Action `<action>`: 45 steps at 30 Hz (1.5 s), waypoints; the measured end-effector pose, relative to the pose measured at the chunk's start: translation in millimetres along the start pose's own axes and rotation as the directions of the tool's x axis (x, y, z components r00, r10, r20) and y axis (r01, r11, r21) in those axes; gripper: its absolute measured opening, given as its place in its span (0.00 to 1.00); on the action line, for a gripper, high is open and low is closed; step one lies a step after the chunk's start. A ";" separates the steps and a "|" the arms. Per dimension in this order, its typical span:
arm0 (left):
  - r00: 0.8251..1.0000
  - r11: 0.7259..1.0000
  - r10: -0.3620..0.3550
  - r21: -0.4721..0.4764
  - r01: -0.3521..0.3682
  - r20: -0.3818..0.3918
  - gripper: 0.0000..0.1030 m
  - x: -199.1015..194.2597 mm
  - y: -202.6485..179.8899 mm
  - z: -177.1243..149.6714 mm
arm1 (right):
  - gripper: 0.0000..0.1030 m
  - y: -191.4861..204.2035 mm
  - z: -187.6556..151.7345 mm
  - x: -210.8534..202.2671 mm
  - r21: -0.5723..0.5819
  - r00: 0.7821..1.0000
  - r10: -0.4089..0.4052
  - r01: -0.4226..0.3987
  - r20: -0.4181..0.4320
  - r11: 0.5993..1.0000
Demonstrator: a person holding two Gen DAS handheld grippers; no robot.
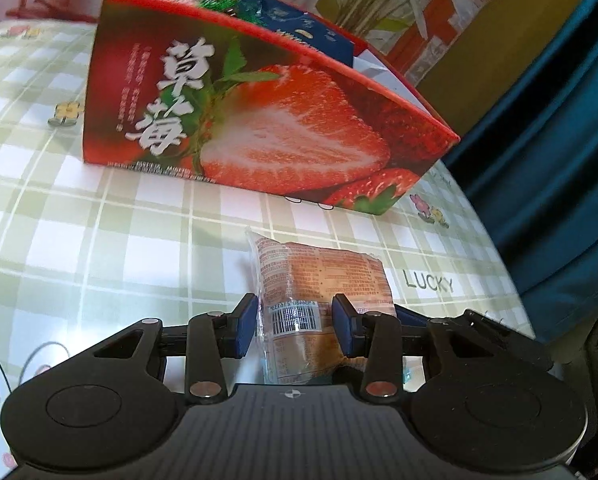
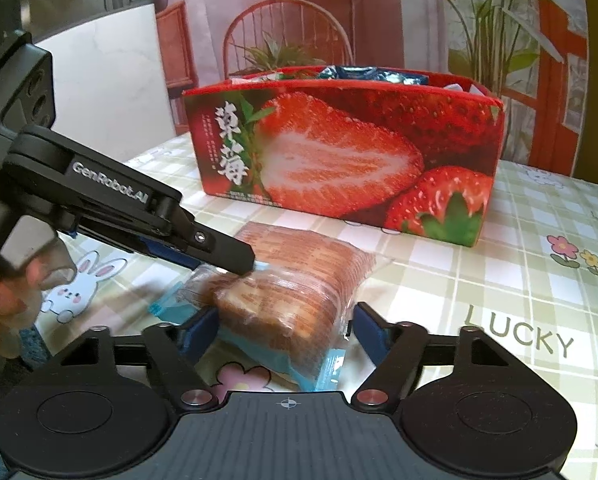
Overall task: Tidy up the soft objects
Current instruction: 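Close the left tool on the wrapped bread loaf and lift it, then carry the bread loaf over the box and open the left tool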
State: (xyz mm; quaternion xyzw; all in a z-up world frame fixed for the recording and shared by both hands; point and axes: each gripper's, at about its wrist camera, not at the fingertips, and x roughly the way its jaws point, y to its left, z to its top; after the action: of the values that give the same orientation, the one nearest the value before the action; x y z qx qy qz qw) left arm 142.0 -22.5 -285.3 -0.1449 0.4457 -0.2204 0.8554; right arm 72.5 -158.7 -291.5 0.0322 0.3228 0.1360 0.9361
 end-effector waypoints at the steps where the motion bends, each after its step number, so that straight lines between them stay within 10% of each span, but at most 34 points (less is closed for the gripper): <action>1: 1.000 1.000 0.004 0.006 -0.004 -0.001 0.42 -0.4 -1.3 0.9 | 0.58 -0.6 0.5 -1.3 0.004 1.000 0.010 -0.010 0.006 1.000; 17: 0.996 0.994 -0.073 0.088 0.068 0.055 0.40 -21.1 -30.5 44.1 | 0.51 -12.9 37.4 -21.4 0.006 0.996 0.018 -0.019 0.090 1.000; 27: 0.978 0.980 -0.103 0.187 0.069 0.182 0.40 -40.1 -55.6 116.0 | 0.51 -38.5 119.5 -34.7 -0.059 0.984 0.017 -0.007 0.176 0.998; 40: 0.985 0.985 -0.030 0.172 0.000 0.172 0.40 14.5 -39.0 178.6 | 0.52 -69.7 191.2 41.8 -0.062 0.994 -0.035 0.041 0.103 0.997; 45: 0.984 0.991 0.003 0.134 -0.028 0.181 0.77 12.2 -31.3 173.1 | 0.59 -70.7 183.9 56.6 -0.058 0.993 -0.119 0.120 0.012 0.991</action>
State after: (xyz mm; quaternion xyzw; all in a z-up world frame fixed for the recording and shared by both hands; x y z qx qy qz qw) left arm 283.4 -46.7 -182.8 -0.1020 0.3516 -0.2298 0.9018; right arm 244.5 -206.0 -190.5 -0.0139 0.3159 0.0889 0.9445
